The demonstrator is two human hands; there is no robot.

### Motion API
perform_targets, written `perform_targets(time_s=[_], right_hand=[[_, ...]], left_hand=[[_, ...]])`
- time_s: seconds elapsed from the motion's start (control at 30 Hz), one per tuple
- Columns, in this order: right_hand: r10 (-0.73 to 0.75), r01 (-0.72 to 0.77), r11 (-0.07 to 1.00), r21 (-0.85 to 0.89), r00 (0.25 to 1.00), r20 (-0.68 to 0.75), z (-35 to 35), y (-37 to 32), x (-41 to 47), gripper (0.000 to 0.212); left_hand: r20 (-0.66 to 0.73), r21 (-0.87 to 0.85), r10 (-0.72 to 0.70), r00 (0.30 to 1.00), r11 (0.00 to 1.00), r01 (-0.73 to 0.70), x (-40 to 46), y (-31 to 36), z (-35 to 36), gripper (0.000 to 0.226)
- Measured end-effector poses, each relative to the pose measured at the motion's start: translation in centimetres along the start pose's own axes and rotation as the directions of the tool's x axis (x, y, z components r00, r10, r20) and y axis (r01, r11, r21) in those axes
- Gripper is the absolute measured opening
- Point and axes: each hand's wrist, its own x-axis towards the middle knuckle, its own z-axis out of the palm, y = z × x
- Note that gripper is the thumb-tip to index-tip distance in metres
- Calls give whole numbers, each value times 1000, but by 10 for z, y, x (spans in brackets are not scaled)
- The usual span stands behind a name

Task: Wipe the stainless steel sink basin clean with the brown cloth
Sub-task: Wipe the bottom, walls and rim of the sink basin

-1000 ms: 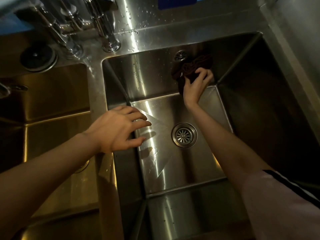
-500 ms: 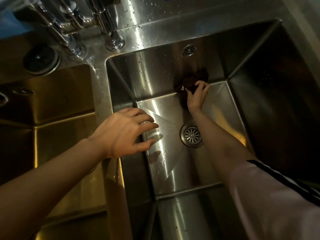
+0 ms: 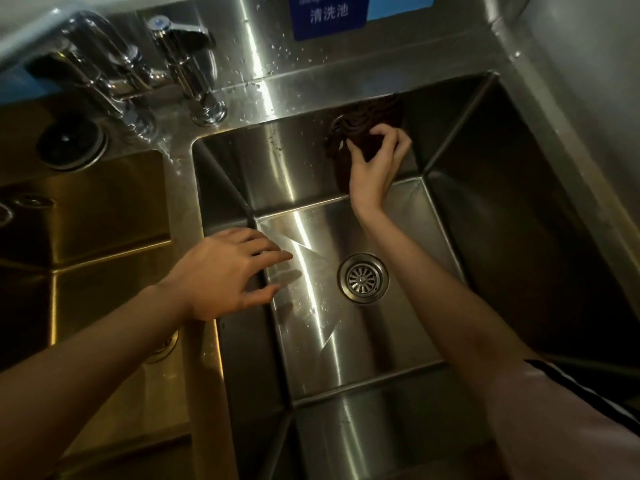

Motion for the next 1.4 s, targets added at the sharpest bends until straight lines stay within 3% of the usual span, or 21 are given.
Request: perform_targets(time_s=[0.17, 0.4, 0.57, 0.77, 0.9, 1.17, 1.4], right_hand=[[-65, 64, 997, 48, 998, 3, 2, -20, 1, 33], [-35, 40, 997, -71, 996, 79, 18, 20, -19, 41], [108, -72, 975, -211, 980, 167, 28, 66, -40, 44], [297, -197, 925, -326, 909, 293, 31, 99, -61, 36], [377, -298, 907, -297, 889, 260, 34, 99, -62, 37], [270, -249, 955, -162, 955, 125, 30, 55, -60, 34], [97, -99, 994, 48, 994, 42, 23, -10, -41, 33]], left_hand=[[25, -16, -15, 1000, 1000, 15, -1, 1, -2, 68], [10, -15, 11, 1000, 1000, -11, 0, -1, -1, 63], [29, -75, 9, 1000, 997, -7, 0, -3, -1, 62], [15, -81, 1, 1000, 997, 0, 0, -2, -3, 59], [6, -88, 3, 1000, 996, -3, 1, 0, -4, 59], [30, -93, -14, 999, 996, 17, 0, 0, -7, 59], [67, -80, -35, 997, 996, 40, -1, 0, -7, 60]])
